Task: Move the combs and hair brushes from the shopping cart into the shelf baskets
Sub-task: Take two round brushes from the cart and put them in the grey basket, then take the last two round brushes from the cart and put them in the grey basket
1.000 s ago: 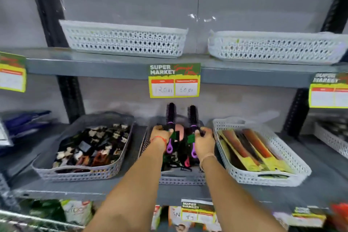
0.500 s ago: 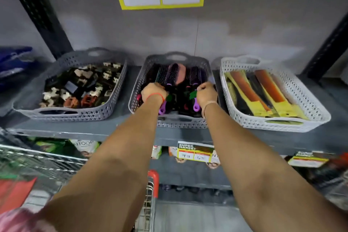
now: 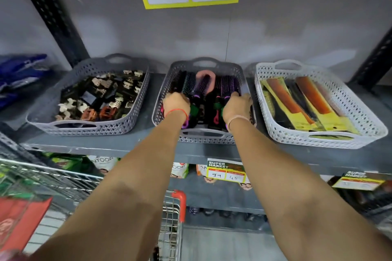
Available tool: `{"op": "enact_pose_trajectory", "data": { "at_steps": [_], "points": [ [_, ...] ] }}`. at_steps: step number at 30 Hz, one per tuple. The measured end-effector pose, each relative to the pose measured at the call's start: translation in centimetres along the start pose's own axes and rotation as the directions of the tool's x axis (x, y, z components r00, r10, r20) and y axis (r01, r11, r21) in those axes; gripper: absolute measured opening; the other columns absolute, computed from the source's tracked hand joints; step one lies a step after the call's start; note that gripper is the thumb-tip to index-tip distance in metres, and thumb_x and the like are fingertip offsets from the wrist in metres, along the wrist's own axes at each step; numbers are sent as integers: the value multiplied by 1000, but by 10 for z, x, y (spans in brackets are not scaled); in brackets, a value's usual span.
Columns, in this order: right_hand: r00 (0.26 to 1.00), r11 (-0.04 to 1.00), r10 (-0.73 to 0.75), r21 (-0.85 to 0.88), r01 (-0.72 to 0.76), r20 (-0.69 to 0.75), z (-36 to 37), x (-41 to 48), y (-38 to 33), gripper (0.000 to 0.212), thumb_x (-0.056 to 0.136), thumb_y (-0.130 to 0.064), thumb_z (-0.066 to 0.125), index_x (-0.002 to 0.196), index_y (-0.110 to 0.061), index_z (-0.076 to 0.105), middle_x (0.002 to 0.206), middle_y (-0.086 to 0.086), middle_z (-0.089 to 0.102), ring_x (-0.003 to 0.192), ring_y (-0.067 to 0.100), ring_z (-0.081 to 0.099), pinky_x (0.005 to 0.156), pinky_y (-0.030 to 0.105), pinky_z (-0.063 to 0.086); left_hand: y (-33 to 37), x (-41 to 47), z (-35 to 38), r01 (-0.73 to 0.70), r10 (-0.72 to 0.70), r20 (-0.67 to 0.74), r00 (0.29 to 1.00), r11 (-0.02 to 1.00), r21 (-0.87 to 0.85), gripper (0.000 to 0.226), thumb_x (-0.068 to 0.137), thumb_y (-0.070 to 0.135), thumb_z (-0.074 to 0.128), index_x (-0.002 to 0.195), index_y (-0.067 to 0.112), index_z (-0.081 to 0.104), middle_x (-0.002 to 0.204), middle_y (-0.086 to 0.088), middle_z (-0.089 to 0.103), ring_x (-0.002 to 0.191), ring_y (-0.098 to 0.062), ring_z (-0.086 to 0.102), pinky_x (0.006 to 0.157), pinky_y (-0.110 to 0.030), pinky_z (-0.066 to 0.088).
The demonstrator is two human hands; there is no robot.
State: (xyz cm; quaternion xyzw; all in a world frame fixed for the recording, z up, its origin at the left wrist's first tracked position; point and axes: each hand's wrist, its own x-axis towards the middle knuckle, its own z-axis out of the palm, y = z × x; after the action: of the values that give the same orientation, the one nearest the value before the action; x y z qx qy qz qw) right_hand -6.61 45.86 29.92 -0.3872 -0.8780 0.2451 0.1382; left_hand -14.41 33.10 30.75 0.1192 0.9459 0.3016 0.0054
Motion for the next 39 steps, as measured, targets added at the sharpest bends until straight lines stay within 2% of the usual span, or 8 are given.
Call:
{"op": "enact_pose_trajectory", "data": {
  "at_steps": [3,8,14,21,26,31,36,39],
  "points": [
    [997,979,-72,-193,71,2,-6,-8,0,35,86,0,43,120,3,47,135,27,36,126,39,30,102,40,37,1,0,-3,-127,100,95,991,930,344,35,91,18,45,119,6,63,133,-18,53,127,-34,38,108,-37,35],
    [954,940,-294,-199,277,-61,-15,-34,-26,51,93,-32,42,136,-6,32,153,16,17,140,35,15,112,48,22,-26,-10,-53,-283,310,-33,950,904,320,48,95,32,40,140,15,43,151,-14,34,140,-33,23,114,-40,25],
    [623,643,-760,-74,762,-185,10,-129,-140,58,88,-42,46,134,-8,38,153,14,22,141,32,21,111,46,25,-134,-46,-130,-60,157,-440,884,972,226,62,94,39,36,150,22,15,161,-10,11,148,-33,2,120,-44,6],
    [337,353,-933,135,926,126,127,-250,-192,58,90,-37,47,137,-6,34,154,15,18,143,29,16,114,44,21,-292,-115,-130,174,-114,-183,976,918,357,67,92,36,39,151,23,8,162,-6,5,149,-27,-4,121,-41,2],
    [180,340,-813,201,919,554,233,-277,-151,57,93,-36,42,141,-11,25,157,8,5,139,28,23,108,44,30,-386,-162,-84,403,-438,57,897,865,299,60,95,40,35,149,20,18,158,-7,22,148,-28,11,117,-41,21],
    [137,456,-355,44,889,925,328,-272,-68,59,91,-36,48,139,-11,24,154,15,13,128,32,41,95,44,47,-458,-193,-11,607,-674,181,716,730,315,60,94,44,37,147,17,26,150,-15,37,139,-34,30,111,-45,35],
    [387,629,151,-391,672,910,375,-259,11,81,74,-47,69,131,-7,27,130,24,49,108,38,56,83,42,52,-493,-200,51,725,-791,328,517,608,324,55,87,41,54,135,17,43,136,-15,53,123,-34,51,99,-39,44],
    [491,770,111,-387,507,864,386,-269,40,70,76,-37,71,121,-12,24,108,16,62,71,26,52,45,23,33,-501,-209,82,745,-793,382,476,594,304,59,78,34,67,131,18,46,129,-14,54,118,-34,53,99,-40,47]
  ]
}}
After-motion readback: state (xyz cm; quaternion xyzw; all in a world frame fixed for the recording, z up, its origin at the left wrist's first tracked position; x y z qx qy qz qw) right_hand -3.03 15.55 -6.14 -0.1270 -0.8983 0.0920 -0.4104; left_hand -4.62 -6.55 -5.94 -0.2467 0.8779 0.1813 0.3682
